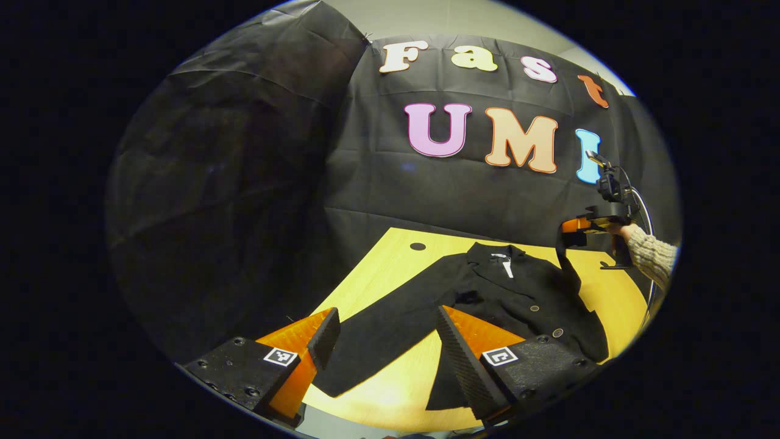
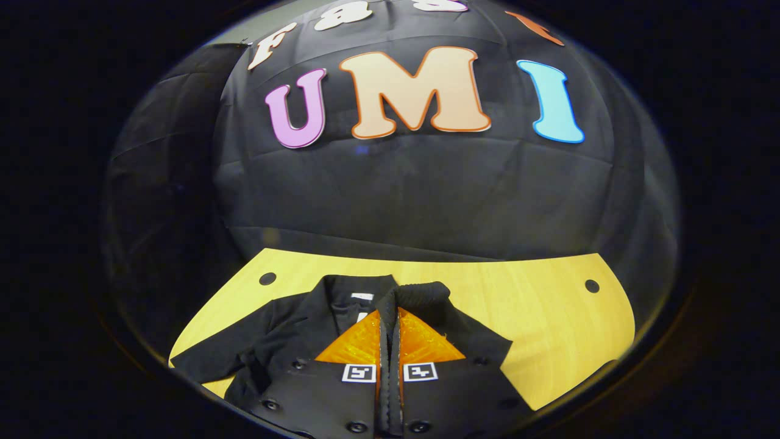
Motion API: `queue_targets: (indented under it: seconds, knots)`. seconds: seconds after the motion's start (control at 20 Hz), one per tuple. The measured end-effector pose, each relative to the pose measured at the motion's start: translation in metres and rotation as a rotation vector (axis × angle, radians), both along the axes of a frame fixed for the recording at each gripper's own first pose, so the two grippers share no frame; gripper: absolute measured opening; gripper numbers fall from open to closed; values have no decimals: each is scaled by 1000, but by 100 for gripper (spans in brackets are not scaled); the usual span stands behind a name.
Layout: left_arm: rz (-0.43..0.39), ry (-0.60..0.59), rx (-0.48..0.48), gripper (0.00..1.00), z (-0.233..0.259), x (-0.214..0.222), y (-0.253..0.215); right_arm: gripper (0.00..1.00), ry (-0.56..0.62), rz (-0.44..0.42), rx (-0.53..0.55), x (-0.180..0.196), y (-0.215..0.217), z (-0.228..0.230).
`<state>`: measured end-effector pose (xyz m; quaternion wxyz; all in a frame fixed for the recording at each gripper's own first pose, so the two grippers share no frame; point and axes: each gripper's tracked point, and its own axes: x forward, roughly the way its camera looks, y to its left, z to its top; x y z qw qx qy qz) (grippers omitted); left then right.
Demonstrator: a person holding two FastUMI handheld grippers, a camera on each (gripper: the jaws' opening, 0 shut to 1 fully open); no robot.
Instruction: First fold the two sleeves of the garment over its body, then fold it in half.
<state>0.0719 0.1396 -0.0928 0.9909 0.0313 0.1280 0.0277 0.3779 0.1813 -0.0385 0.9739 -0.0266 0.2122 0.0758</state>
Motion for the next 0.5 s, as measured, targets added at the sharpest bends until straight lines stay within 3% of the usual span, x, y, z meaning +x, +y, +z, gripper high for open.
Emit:
queue_targets:
  seconds: [0.5]
  knots:
    - [38,53,-43,94,-20,1,19,2,27,165,-33,21,132,-28]
